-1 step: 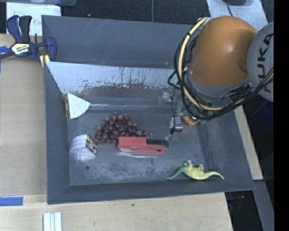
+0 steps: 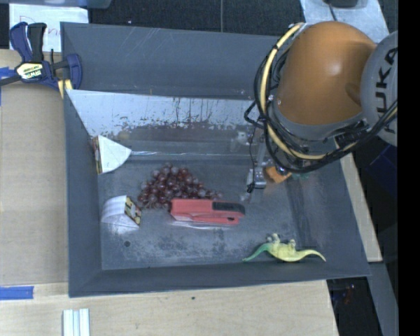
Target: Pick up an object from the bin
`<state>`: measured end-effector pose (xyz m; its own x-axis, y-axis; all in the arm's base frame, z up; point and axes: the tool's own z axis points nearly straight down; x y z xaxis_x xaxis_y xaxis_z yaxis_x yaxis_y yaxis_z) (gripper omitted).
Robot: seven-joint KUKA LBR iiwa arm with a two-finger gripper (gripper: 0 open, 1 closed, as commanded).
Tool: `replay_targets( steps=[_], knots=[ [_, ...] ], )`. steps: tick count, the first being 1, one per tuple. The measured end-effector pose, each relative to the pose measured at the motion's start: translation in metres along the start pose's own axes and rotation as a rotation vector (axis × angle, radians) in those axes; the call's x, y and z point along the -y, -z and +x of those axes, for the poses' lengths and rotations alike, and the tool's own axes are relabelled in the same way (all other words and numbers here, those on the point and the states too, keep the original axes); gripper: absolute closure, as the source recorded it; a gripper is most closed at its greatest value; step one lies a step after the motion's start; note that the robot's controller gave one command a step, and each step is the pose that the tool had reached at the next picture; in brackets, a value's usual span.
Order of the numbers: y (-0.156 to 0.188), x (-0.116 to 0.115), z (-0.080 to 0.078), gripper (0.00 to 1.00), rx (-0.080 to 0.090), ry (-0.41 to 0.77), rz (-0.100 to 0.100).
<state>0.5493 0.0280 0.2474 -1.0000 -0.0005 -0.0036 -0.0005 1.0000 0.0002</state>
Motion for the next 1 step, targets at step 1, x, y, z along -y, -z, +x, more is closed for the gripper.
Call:
replay_targets(
  steps=[1],
  knots=[
    [-0.0892,0.0111,0.0154,0.00,0.005,-0.029,0.000]
  ],
)
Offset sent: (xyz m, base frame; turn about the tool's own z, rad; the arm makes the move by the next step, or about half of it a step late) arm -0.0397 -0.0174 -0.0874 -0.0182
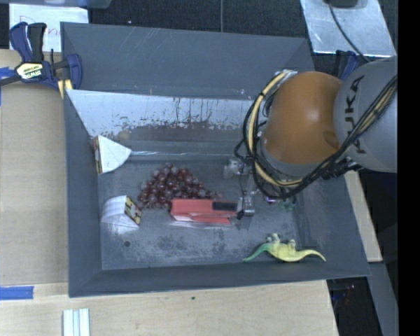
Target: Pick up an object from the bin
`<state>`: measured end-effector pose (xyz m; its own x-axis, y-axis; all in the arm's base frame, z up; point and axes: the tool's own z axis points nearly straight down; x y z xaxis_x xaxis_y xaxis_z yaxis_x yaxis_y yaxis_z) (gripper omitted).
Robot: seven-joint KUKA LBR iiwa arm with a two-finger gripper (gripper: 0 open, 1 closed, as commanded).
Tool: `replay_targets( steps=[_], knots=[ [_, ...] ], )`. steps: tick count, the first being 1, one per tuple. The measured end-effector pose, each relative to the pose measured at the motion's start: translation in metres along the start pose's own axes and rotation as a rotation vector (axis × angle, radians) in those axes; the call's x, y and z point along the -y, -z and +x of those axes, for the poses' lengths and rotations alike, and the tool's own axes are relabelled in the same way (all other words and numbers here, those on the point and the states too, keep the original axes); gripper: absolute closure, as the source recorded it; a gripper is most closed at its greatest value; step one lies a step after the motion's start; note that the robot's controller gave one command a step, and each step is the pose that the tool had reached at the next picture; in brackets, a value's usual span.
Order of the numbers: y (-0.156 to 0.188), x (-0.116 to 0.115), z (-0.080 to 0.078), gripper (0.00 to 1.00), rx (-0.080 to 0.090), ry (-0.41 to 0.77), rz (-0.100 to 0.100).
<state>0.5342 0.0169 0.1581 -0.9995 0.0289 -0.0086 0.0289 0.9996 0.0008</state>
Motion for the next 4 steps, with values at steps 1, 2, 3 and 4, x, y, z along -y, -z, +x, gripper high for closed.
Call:
replay_targets(
  steps=[1,2,3,4],
  knots=[
    [-0.011,0.005,0.018,0.00,0.001,0.032,0.000],
    [-0.009,-0.019,0.016,0.00,-0.001,-0.095,0.000],
    [-0.081,-0.010,0.007,0.00,0.010,-0.257,0.000],
    [-0.099,-0.015,0.003,1.00,0.017,-0.344,-0.003]
  ],
)
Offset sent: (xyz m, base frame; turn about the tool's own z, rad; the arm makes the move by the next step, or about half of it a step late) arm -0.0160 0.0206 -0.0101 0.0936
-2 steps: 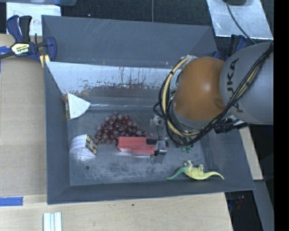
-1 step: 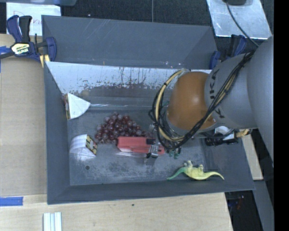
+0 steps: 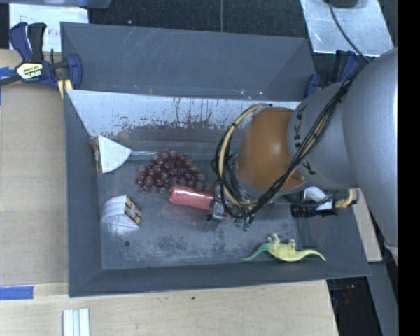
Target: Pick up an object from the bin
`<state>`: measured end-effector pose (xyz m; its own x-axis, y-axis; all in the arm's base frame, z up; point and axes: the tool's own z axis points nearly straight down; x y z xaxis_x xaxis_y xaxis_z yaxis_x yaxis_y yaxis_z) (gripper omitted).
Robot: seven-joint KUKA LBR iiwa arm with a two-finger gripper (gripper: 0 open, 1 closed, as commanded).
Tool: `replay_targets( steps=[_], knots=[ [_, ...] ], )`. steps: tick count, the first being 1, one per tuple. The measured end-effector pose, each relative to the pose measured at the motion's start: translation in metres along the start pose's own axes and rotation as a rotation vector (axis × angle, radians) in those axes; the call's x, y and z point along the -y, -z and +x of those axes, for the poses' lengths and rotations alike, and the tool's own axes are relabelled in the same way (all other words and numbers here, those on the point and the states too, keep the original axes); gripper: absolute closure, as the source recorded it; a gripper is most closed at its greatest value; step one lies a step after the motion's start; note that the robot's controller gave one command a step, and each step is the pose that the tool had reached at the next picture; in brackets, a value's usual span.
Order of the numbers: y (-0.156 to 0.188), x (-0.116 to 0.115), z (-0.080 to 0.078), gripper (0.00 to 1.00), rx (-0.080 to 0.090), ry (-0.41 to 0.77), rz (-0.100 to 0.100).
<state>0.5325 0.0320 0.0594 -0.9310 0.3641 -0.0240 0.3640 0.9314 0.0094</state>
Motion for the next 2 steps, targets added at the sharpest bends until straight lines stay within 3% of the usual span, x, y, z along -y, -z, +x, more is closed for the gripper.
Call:
replay_targets(
  steps=[2],
  knots=[
    [0.0078,-0.0011,0.0014,1.00,-0.002,-0.017,0.000]
  ],
)
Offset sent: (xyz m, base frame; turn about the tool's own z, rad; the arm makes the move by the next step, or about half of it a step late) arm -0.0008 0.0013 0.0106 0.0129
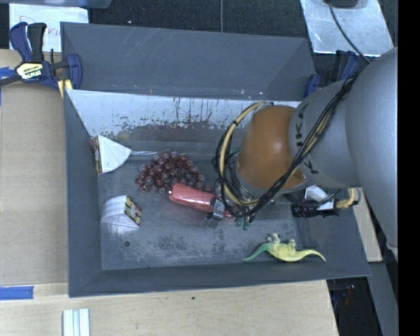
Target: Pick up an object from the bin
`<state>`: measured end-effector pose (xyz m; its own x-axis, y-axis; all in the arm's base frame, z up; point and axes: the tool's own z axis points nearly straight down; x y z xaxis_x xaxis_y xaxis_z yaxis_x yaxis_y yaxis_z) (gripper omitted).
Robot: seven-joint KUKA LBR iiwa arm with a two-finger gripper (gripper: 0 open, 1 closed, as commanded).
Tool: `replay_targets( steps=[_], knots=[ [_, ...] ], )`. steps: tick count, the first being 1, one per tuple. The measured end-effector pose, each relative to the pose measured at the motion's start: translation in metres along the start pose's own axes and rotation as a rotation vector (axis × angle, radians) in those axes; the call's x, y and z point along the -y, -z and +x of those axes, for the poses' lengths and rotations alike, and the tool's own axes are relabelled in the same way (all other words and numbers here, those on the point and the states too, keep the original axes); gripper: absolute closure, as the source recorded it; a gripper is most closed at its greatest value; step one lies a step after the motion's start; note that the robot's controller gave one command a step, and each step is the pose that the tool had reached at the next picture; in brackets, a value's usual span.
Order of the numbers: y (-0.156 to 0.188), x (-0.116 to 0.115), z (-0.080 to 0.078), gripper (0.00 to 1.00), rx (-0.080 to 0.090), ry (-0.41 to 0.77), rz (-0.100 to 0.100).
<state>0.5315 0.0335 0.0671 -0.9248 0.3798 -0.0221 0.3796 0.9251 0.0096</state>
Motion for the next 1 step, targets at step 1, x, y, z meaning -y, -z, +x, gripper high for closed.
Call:
replay_targets(
  steps=[1],
  knots=[
    [0.0321,0.0006,0.0005,1.00,-0.005,-0.001,0.002]
  ],
)
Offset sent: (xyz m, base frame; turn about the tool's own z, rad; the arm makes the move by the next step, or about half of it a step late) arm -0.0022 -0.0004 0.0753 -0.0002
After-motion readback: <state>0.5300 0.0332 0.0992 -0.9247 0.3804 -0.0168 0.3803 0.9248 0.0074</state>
